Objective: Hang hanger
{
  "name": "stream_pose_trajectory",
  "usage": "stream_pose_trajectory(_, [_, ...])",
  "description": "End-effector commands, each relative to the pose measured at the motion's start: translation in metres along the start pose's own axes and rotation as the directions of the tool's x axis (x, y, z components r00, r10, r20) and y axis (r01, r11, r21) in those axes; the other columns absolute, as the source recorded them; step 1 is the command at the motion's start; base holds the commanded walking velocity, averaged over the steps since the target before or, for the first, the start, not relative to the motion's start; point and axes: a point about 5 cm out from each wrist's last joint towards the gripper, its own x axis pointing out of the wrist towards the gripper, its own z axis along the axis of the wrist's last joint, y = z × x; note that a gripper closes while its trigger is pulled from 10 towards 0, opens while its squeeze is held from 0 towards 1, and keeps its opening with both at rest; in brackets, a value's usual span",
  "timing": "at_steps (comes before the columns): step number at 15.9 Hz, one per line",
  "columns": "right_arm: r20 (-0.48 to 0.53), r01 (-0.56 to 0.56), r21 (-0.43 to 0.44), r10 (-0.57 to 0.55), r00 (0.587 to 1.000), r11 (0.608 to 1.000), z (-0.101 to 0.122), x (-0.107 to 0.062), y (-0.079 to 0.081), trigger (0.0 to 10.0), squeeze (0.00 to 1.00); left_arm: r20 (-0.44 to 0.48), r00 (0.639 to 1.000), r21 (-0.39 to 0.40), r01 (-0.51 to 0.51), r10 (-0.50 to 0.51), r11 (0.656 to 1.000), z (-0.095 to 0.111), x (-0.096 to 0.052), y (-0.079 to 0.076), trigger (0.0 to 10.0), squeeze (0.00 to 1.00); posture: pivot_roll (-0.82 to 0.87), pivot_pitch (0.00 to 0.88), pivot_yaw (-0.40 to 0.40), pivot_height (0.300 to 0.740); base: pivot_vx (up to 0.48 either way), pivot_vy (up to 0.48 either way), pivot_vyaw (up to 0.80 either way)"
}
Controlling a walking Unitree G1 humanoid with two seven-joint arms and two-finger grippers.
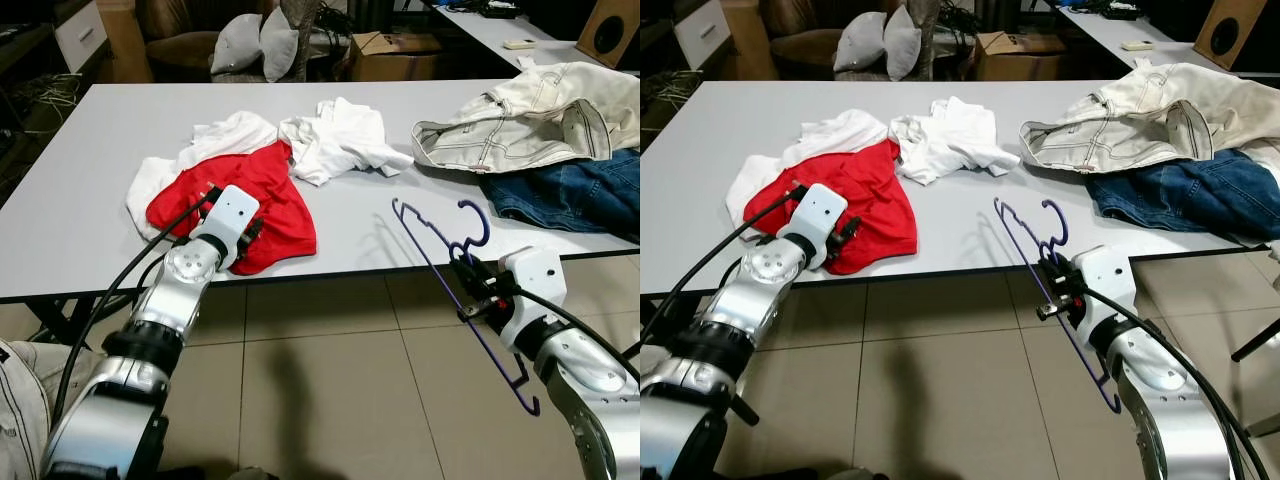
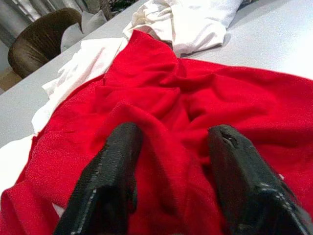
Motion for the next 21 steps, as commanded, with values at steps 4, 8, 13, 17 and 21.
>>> stream_pose_trajectory(4, [0.018,0.004,-0.013,-0.003,1.0,1.0,0.007,-0.002,-0.001,10.0,0.0,-0.024,0.999,0.037,-0.025,0.026,0.999,0.003,0.007,0.006,0.0,0.0,-0.14,0.0,0.02,0.74,0.0,0.0,0.0])
stream_pose_trajectory(8, [0.018,0.009,-0.015,-0.009,1.0,1.0,0.007,-0.002,0.0,10.0,0.0,-0.036,0.998,0.019,-0.049,0.05,0.999,0.005,0.011,0.012,0.0,0.0,-0.15,0.0,0.028,0.74,0.0,0.0,0.0])
stream_pose_trajectory(13, [0.02,0.031,-0.019,-0.031,0.999,0.999,0.007,-0.003,-0.003,10.0,0.0,0.102,0.995,-0.214,0.035,-0.014,0.976,0.048,0.022,0.019,0.0,0.0,-0.16,0.0,0.035,0.74,0.0,0.0,0.0])
stream_pose_trajectory(17, [0.025,0.056,-0.016,-0.056,0.998,0.998,0.007,-0.005,-0.009,10.0,0.0,0.304,0.951,-0.356,0.066,0.049,0.932,0.116,0.023,0.054,0.0,0.0,-0.16,0.0,0.036,0.74,0.0,0.0,0.0])
stream_pose_trajectory(21, [0.023,0.052,-0.016,-0.052,0.998,0.999,0.006,-0.013,-0.007,10.0,0.0,0.174,0.98,-0.115,0.119,-0.098,0.986,0.08,0.023,0.036,10.0,0.0,-0.18,0.0,0.07,0.74,0.0,0.0,0.0])
